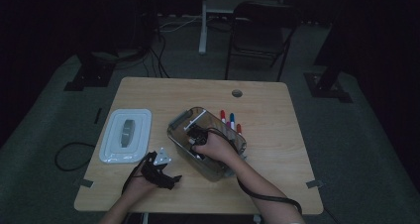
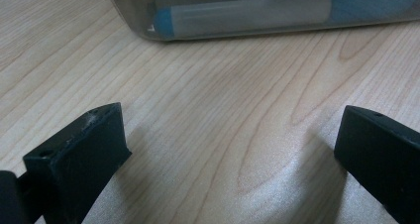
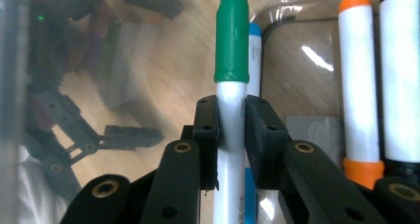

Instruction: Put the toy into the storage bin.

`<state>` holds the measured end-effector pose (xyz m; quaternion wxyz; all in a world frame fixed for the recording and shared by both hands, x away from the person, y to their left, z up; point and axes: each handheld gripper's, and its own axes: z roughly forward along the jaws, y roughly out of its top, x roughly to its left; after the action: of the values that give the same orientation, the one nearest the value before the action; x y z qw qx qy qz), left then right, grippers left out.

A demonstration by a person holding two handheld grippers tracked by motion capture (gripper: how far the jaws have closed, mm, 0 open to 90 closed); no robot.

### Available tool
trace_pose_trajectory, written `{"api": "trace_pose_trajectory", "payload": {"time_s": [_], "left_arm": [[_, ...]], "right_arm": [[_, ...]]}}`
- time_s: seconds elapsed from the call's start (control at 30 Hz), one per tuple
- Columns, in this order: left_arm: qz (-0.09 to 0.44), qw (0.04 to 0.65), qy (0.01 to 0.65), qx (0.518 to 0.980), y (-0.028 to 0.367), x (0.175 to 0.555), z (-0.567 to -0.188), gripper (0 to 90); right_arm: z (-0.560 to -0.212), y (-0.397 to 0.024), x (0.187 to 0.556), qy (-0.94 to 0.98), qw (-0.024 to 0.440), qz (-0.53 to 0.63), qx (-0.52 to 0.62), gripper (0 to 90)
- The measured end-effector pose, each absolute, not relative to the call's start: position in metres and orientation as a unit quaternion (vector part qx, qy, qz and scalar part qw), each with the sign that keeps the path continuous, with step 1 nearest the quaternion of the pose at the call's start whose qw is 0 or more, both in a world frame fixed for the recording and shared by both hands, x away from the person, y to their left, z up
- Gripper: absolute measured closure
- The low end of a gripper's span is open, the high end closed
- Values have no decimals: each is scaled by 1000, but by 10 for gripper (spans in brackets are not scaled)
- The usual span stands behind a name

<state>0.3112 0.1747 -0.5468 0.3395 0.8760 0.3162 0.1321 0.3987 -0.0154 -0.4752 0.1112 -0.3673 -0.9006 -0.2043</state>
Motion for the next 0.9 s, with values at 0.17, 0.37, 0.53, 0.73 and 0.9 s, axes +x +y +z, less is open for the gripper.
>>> {"api": "trace_pose_trajectory", "payload": {"time_s": [0.17,0.37,0.53,0.73,0.9], "left_arm": [[132,339,316,876,175,311,-547,4],[131,340,317,876,175,311,-547,4],[132,339,316,876,175,311,-547,4],[132,340,317,876,175,311,-547,4],[132,340,317,875,175,311,-547,4]], "right_arm": [[-473,-21,402,-901,98,-222,-358,697],[-442,-44,405,-881,77,-292,-364,669],[-406,-82,403,-853,48,-358,-377,631],[-389,-147,409,-817,-7,-390,-425,554],[-401,-197,417,-785,-35,-382,-486,564]]}}
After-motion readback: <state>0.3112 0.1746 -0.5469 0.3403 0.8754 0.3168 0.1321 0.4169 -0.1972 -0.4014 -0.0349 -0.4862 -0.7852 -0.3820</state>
